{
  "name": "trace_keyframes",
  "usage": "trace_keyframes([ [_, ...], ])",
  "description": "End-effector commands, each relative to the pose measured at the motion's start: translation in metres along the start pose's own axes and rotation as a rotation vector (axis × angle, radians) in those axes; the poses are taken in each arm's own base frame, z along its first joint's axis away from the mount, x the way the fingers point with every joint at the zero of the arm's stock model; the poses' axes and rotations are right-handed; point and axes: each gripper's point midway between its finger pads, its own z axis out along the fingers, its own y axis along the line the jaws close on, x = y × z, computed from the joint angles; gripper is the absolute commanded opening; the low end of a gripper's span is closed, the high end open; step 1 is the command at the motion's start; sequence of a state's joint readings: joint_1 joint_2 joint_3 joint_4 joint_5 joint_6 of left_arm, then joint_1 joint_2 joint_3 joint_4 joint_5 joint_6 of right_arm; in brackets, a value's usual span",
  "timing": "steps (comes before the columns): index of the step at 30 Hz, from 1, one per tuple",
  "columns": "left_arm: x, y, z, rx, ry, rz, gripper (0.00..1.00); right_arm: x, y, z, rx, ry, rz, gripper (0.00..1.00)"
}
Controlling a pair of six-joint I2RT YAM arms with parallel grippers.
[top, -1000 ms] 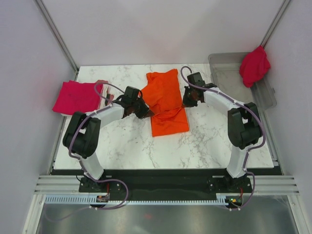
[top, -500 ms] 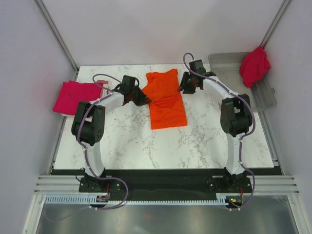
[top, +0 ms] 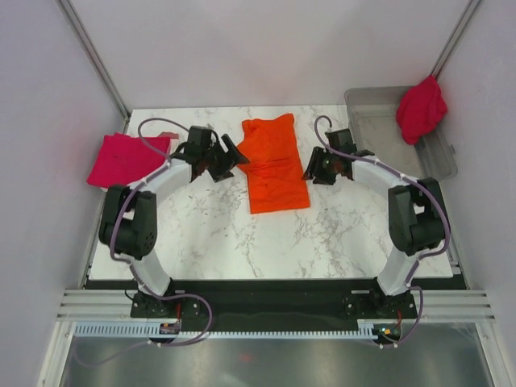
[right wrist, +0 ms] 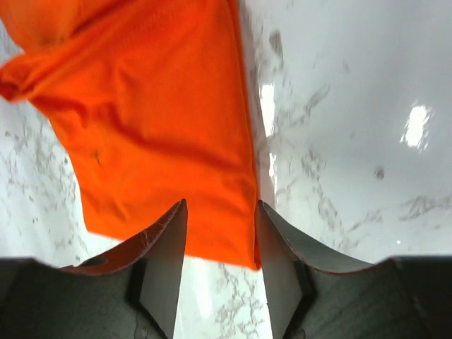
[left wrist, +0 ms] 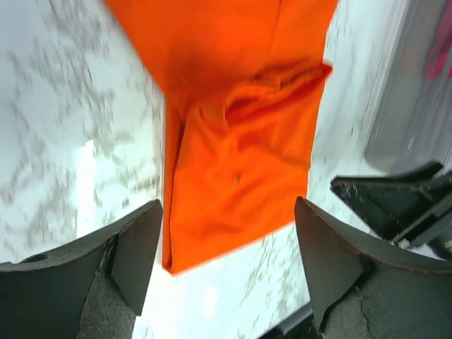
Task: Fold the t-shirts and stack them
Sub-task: Fold the tshirt
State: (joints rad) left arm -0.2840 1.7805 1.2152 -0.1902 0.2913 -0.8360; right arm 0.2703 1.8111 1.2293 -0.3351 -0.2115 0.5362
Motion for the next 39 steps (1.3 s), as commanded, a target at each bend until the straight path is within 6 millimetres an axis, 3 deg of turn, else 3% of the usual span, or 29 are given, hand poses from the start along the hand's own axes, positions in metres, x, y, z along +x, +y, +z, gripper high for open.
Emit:
trace_keyframes([
  [1, 0.038, 0.001, -0.023, 0.02, 0.051, 0.102, 0.82, 0.023, 0.009, -0.009, -0.107, 0.022, -0.017, 0.51],
  [6, 0.084, 0.014, -0.031, 0.015, 0.127, 0.123, 0.78, 0.055, -0.005, -0.01, -0.101, 0.091, -0.018, 0.48],
  [11, 0.105, 0.031, -0.03, -0.002, 0.169, 0.114, 0.76, 0.073, -0.016, -0.008, -0.08, 0.122, -0.018, 0.46],
  [20, 0.134, 0.037, -0.016, 0.005, 0.249, 0.102, 0.66, 0.091, -0.022, 0.002, -0.08, 0.17, -0.024, 0.1],
  [21, 0.137, 0.035, -0.015, 0.012, 0.256, 0.105, 0.64, 0.093, -0.023, 0.002, -0.08, 0.173, -0.026, 0.0],
  [29, 0.15, 0.043, -0.002, -0.015, 0.282, 0.081, 0.5, 0.096, -0.016, 0.0, -0.088, 0.17, -0.051, 0.0],
  [35, 0.147, 0.056, 0.006, -0.071, 0.249, 0.074, 0.44, 0.097, -0.011, -0.002, -0.086, 0.16, -0.069, 0.0],
  [39, 0.142, 0.063, 0.013, -0.104, 0.227, 0.084, 0.33, 0.096, -0.008, -0.005, -0.077, 0.145, -0.087, 0.0],
])
